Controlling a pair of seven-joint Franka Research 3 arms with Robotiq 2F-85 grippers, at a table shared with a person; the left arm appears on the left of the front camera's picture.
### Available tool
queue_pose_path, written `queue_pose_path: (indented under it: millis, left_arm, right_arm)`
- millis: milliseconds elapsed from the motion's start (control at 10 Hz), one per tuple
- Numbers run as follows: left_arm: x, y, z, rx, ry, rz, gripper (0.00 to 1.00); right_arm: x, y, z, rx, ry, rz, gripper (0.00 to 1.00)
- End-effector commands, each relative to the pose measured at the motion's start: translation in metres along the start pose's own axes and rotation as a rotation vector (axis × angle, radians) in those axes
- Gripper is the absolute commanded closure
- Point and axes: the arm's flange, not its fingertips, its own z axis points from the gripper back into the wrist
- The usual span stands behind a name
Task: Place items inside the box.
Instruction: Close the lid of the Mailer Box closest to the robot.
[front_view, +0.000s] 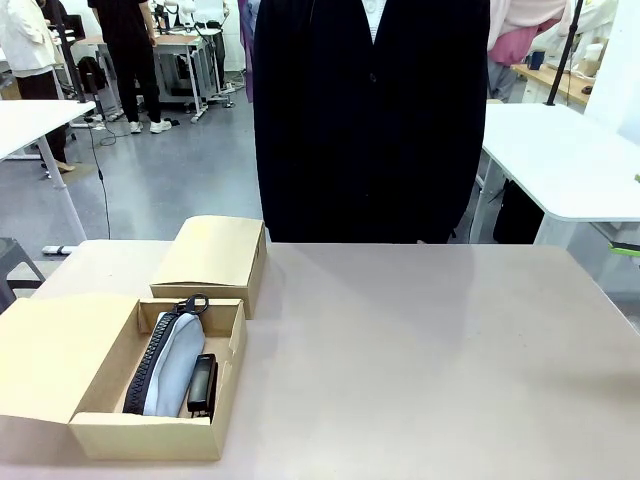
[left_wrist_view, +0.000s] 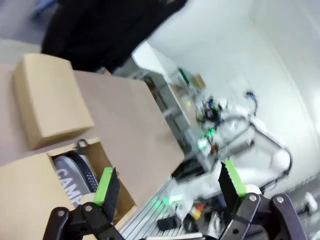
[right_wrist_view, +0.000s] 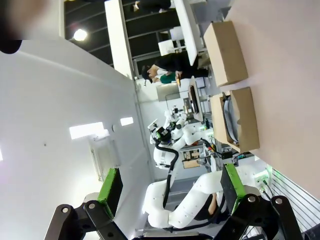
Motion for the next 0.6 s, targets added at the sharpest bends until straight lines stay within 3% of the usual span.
queue_pose_path:
  millis: [0, 100, 200, 400, 500]
  left_arm:
    - [-0.020, 0.001, -0.042, 0.005, 0.242, -0.412, 0.00]
    - [-0.031, 0.011, -0.055, 0.130, 0.354, -0.557, 0.00]
    - [-0.037, 0.028, -0.053, 0.304, 0.352, -0.800, 0.00]
    - [-0.035, 0.052, -0.042, 0.276, 0.129, -1.149, 0.00]
    - [-0.035, 0.062, -0.037, 0.295, 0.141, -1.148, 0.00]
  right_arm:
    - [-0.002, 0.005, 0.000, 0.010, 0.002, -0.018, 0.00]
    - [-0.002, 0.005, 0.000, 0.010, 0.002, -0.018, 0.00]
    - [-0.002, 0.005, 0.000, 0.010, 0.002, -0.018, 0.00]
    - [-0.002, 0.005, 0.000, 0.010, 0.002, -0.018, 0.00]
    - [-0.002, 0.005, 0.000, 0.010, 0.002, -0.018, 0.00]
